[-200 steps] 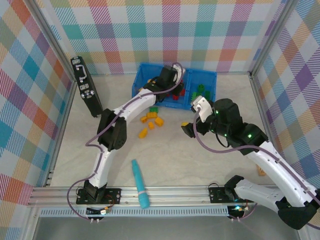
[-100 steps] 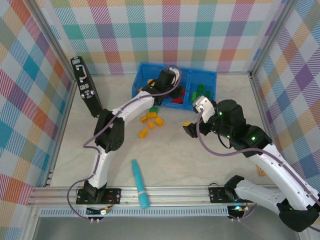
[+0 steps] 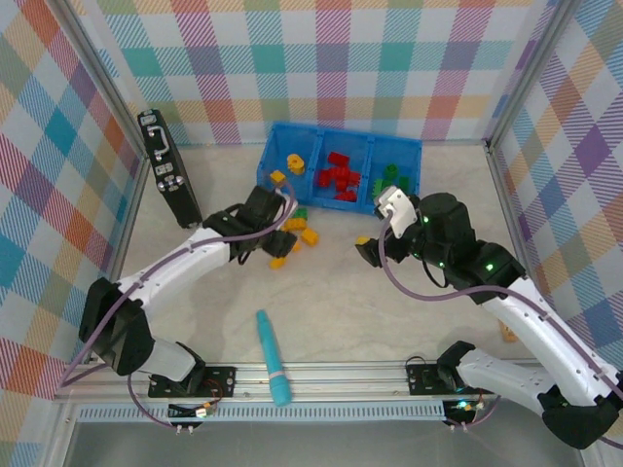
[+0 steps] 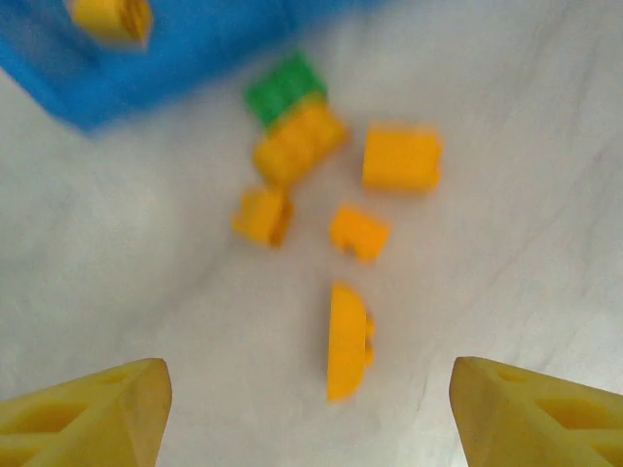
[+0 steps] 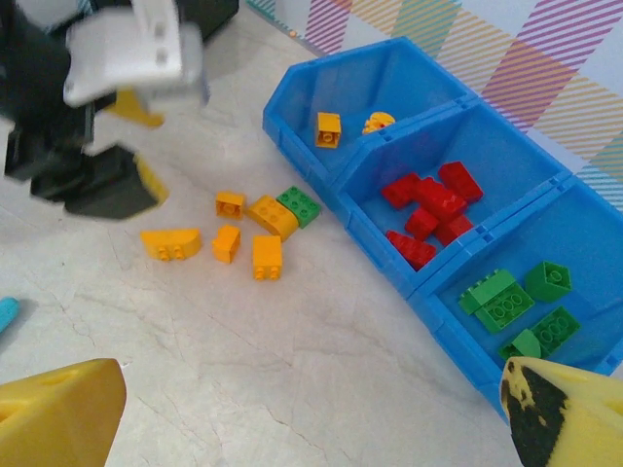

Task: Sort the legos into containers by color
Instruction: Place the lego in the container, then pick up the lego from the center of the table, then place the lego in the container.

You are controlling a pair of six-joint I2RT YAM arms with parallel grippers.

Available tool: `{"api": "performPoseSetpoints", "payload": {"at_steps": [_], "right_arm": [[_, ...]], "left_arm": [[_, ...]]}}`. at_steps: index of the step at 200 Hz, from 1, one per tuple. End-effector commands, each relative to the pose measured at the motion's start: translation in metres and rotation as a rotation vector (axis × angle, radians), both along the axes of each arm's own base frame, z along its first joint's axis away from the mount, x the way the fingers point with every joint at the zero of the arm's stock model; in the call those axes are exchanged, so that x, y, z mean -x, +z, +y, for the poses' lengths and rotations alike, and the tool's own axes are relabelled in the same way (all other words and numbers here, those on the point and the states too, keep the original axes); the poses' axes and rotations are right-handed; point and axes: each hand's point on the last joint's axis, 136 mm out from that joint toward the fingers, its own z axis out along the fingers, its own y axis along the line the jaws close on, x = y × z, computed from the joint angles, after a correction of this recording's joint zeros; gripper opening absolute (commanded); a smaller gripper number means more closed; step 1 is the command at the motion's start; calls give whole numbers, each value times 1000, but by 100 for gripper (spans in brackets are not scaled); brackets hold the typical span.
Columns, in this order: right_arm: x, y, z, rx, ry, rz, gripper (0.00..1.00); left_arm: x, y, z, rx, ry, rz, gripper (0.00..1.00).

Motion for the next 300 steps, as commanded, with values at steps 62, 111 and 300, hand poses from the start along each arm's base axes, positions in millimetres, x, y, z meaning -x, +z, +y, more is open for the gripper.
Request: {"api": "performPoseSetpoints", "payload": {"at_steps": [62,111,300], "right_arm": [[-10,11,17,-34,18,19,99],[-13,12,13,-29,-16,38,99],[-22,4,22,-27,7,-15,99]], "left_arm": [[-15,-91,-4,-53,52,160,75],[-35,-122,2,-95,107,217,46],[-259,-10,-20,282,354,-204,14]]}}
